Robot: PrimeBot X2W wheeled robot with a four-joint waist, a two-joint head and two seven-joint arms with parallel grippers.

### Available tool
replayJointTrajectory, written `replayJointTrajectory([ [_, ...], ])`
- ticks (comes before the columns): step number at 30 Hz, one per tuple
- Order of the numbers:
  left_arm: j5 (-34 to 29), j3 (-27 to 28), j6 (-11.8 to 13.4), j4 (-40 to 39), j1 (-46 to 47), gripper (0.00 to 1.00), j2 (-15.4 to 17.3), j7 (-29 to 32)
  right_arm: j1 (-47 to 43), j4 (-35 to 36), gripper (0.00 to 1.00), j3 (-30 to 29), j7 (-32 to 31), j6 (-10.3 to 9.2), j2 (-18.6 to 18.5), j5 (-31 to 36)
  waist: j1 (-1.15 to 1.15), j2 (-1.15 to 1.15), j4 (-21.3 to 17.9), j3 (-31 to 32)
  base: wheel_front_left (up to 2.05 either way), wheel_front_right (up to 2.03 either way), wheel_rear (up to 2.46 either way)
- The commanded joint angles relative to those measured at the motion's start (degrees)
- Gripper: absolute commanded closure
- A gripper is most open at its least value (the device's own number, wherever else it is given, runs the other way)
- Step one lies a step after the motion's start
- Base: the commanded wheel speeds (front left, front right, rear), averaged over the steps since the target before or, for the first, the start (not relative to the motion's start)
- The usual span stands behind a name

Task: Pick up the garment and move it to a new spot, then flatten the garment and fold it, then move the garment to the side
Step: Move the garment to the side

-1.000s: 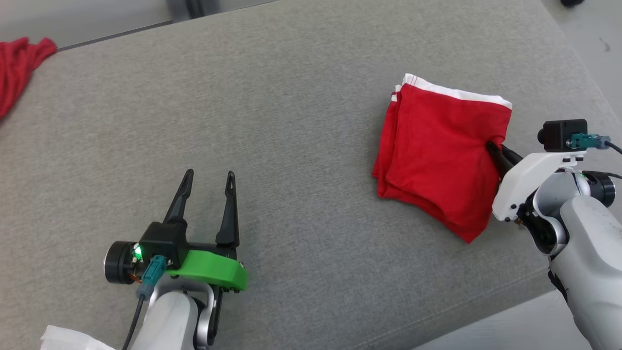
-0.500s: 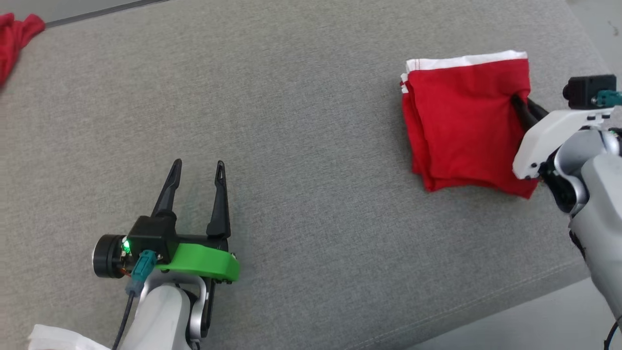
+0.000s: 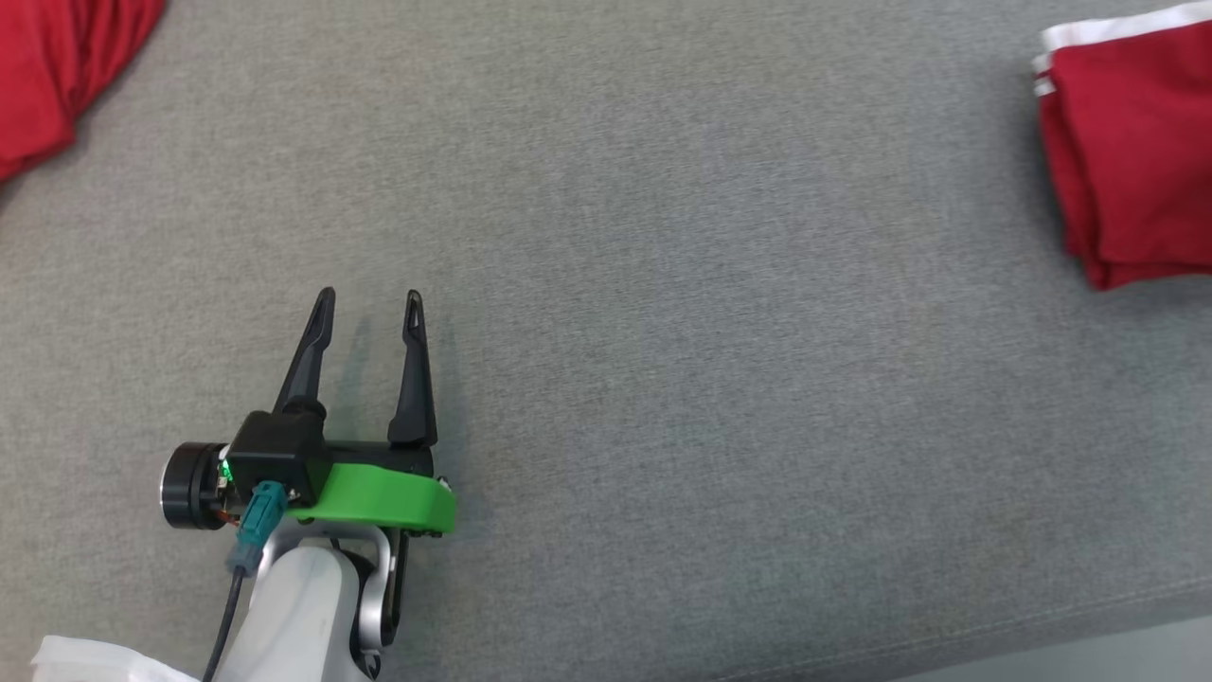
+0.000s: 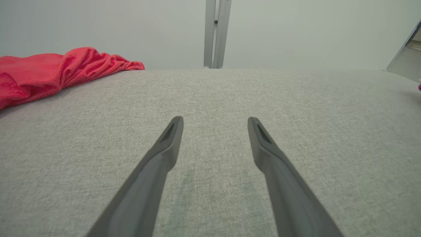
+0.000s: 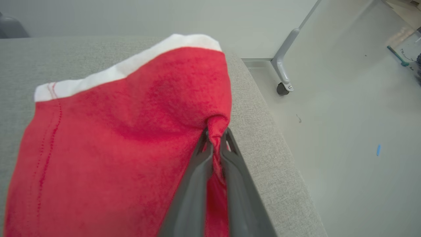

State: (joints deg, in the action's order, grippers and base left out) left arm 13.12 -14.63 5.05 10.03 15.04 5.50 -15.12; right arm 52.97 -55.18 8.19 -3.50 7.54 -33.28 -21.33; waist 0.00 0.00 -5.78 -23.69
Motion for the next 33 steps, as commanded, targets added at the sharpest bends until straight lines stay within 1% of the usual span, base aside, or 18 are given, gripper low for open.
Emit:
replayJointTrajectory([
  [1,-0.03,0.22,0.17,-0.29,-0.02,0.00,0.52,-0.02,1.45,-1.02,1.00,-0.73,1.06,-0.09,-2.20,1.84,0.00,0.00,2.23,-1.72,0.00,0.00,0.00],
  [4,-0.04,0.10,0.14,-0.60,-0.22,0.00,0.62,-0.02,2.68,-2.84,1.00,-1.56,2.30,-0.09,-3.60,5.27,0.00,0.00,2.86,-2.08,0.00,0.00,0.00],
  [7,-0.19,-0.08,0.28,-0.81,-0.48,0.00,0.64,-0.02,4.07,-4.53,1.00,-2.91,3.66,-0.09,-3.72,7.84,0.00,0.00,3.17,-2.36,0.00,0.00,0.00],
  [8,-0.27,-0.18,0.29,-0.78,-0.50,0.00,0.63,-0.02,4.24,-5.04,0.72,-3.04,4.23,-0.09,-3.08,8.98,0.00,0.00,3.24,-2.39,0.00,0.00,0.00],
  [9,-0.33,-0.32,0.32,-0.71,-0.48,0.00,0.59,-0.02,4.61,-5.62,0.13,-3.76,4.97,-0.09,-2.53,9.78,0.00,0.00,3.31,-2.37,0.00,0.00,0.00],
  [10,-0.36,-0.41,0.33,-0.62,-0.42,0.00,0.55,-0.02,4.89,-6.02,0.00,-4.24,5.74,-0.09,-2.29,10.62,0.00,0.00,3.38,-2.36,0.00,0.00,0.00],
  [16,-0.16,-0.92,0.29,0.20,0.01,0.00,0.28,-0.03,6.02,-8.17,0.00,-6.46,11.31,-0.09,0.19,15.22,0.00,0.00,3.63,-1.75,0.00,0.00,0.00],
  [21,0.31,-0.98,0.20,0.89,-0.46,0.00,0.13,-0.03,6.38,-8.80,0.00,-6.33,13.93,-0.09,3.32,16.70,0.00,0.00,3.28,-0.10,0.00,0.00,0.00],
  [27,1.10,0.11,-0.12,1.88,0.39,0.00,0.03,-0.03,5.23,-7.06,0.00,-3.80,16.57,-0.09,7.64,15.18,0.00,0.00,2.93,3.40,0.00,0.00,0.00],
  [30,1.66,1.00,-0.25,2.84,0.82,0.00,-0.07,-0.03,3.75,-5.40,0.00,-1.93,17.51,-0.09,9.62,13.73,0.00,0.00,2.85,5.57,0.00,0.00,0.00],
  [33,2.22,2.31,-0.12,4.27,0.84,0.00,-0.37,-0.03,1.10,-2.41,0.00,-0.36,18.25,-0.09,12.52,11.26,0.00,0.00,2.92,8.40,0.00,0.00,0.00],
])
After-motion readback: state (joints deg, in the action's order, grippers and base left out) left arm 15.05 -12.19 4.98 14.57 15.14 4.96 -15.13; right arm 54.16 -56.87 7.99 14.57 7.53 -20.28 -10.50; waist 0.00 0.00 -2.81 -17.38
